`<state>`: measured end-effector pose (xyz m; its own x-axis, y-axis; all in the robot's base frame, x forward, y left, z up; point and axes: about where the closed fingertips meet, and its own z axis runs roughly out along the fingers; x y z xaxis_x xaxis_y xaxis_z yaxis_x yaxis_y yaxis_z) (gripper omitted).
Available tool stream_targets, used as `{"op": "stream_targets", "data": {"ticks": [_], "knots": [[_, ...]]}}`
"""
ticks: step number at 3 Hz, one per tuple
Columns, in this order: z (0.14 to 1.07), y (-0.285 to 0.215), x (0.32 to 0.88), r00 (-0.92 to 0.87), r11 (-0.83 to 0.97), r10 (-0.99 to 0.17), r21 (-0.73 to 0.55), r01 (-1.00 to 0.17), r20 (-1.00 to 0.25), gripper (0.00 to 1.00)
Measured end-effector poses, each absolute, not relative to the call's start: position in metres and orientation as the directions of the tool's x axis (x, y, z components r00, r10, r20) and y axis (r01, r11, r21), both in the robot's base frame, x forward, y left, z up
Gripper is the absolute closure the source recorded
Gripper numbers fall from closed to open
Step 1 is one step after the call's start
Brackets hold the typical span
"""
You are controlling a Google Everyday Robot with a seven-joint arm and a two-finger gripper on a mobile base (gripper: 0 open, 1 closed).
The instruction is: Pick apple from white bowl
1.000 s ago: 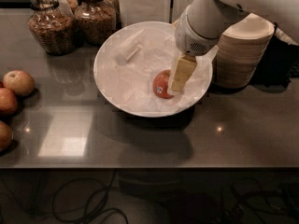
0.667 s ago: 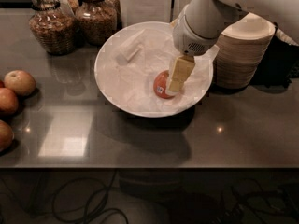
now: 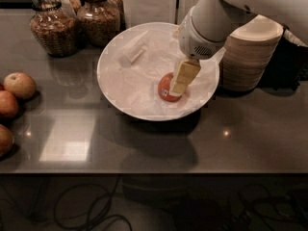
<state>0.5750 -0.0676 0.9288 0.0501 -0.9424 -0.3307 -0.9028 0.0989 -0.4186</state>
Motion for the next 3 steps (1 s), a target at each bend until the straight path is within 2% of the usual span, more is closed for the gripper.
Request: {"op": "stream_targets", "data": {"ticks": [3], "knots": [[0.89,-0.069,0.578,0.015,0.11,-0.932,-0.325,-0.939,-0.361,0.13]]}}
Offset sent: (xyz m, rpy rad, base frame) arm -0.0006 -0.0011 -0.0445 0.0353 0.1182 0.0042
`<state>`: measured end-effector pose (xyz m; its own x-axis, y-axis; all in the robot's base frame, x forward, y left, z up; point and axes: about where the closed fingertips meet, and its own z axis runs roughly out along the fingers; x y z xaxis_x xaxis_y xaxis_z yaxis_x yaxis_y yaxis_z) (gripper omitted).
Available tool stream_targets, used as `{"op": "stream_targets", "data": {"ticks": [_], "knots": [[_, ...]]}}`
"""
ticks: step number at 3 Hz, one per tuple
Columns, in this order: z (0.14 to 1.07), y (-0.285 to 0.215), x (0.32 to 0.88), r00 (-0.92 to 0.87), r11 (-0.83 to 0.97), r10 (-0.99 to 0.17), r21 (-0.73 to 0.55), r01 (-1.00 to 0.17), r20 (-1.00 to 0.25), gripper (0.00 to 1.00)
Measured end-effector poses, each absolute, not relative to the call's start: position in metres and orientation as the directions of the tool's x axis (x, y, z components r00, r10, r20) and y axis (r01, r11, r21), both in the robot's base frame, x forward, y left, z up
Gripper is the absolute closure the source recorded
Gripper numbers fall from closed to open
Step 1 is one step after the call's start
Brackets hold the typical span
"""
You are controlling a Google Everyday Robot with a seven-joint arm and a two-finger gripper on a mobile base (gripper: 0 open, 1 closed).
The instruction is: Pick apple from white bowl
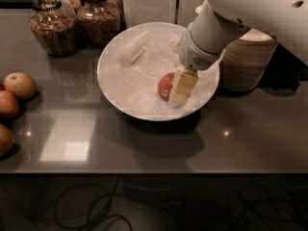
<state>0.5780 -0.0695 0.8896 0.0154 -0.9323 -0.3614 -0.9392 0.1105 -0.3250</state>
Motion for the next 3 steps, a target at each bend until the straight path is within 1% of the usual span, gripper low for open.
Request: {"op": "stream_targets", "data": {"ticks": [1,3], "knots": [[0.88,-0.071,0.587,0.003,0.118,-0.93,-0.307,-0.944,-0.367,0.12],[0.863,-0.066,0.602,-0.006,0.116,-0.924,-0.266,-0.957,-0.382,0.13]]}}
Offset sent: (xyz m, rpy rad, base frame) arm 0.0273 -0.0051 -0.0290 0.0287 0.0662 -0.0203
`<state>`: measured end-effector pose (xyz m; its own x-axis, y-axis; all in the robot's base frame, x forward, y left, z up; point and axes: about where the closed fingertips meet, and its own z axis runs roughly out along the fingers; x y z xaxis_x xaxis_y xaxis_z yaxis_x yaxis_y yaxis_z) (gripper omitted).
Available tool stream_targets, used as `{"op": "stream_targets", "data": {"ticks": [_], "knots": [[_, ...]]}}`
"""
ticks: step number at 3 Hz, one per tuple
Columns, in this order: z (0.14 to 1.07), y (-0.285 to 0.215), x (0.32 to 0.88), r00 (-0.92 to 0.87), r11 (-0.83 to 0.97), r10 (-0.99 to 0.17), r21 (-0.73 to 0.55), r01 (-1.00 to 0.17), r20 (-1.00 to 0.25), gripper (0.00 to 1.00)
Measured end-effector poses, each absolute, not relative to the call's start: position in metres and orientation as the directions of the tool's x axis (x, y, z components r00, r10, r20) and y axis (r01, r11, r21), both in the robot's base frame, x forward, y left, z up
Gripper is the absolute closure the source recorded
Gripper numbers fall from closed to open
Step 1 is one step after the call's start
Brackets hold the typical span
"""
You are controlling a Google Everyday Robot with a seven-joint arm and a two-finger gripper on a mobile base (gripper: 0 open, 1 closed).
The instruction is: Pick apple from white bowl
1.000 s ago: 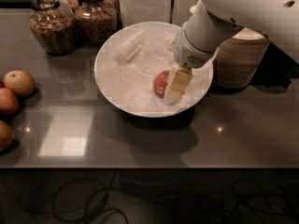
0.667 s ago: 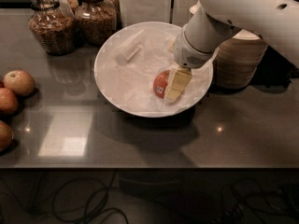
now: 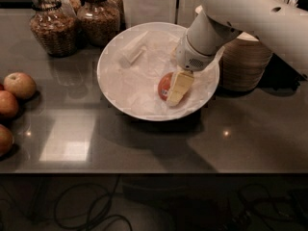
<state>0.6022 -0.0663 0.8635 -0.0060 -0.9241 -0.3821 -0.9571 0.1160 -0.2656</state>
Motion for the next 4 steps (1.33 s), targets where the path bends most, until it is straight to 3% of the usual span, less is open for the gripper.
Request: {"op": "stream_targets", "data": {"ticks": [1,4], "knots": [[0.859,-0.0605,0.6053,0.0,0.105,-0.921,-0.248,-0.963,-0.388,0.14],[0.8589,-0.0605,0.6053,0.0,0.105,-0.921,-0.248,-0.963,-0.388,0.8]]}}
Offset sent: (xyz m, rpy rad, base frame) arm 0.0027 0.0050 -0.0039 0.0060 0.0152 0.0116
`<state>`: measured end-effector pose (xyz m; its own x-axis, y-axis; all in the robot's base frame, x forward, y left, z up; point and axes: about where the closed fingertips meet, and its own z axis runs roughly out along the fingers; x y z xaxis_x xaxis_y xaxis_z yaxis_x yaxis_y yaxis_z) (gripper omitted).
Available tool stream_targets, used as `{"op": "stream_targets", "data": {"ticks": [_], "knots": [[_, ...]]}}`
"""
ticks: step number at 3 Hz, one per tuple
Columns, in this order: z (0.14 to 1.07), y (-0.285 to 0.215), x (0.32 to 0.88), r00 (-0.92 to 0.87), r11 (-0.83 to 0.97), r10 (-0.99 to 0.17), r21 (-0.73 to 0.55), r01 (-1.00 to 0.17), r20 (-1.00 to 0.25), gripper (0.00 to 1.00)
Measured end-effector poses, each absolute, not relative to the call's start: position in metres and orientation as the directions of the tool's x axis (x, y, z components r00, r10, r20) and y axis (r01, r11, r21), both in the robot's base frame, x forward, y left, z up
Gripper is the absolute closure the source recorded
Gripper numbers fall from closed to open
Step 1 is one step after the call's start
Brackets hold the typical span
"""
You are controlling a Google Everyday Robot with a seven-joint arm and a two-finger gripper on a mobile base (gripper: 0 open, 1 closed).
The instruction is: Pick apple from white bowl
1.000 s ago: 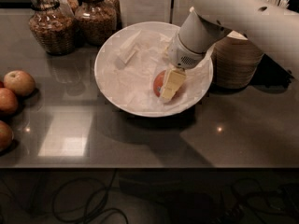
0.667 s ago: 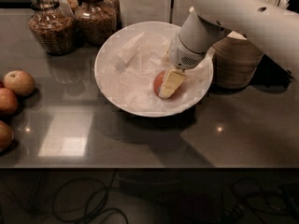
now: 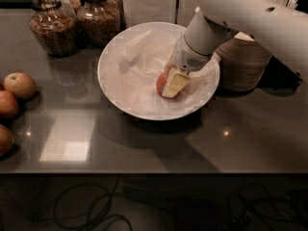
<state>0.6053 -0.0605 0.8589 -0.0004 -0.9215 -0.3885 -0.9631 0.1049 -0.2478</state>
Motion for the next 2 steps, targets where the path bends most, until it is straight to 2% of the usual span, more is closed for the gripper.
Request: {"op": "stream_targets", "data": {"ticks": [1,2], "knots": [[0.8587,-0.0604,0.6054,0.0,0.105,-0.921,-0.247,-0.963,-0.388,1.0],[0.8551,-0.0596,0.6077,0.002,0.097,-0.922,-0.236,-0.967,-0.388,1.0]]}}
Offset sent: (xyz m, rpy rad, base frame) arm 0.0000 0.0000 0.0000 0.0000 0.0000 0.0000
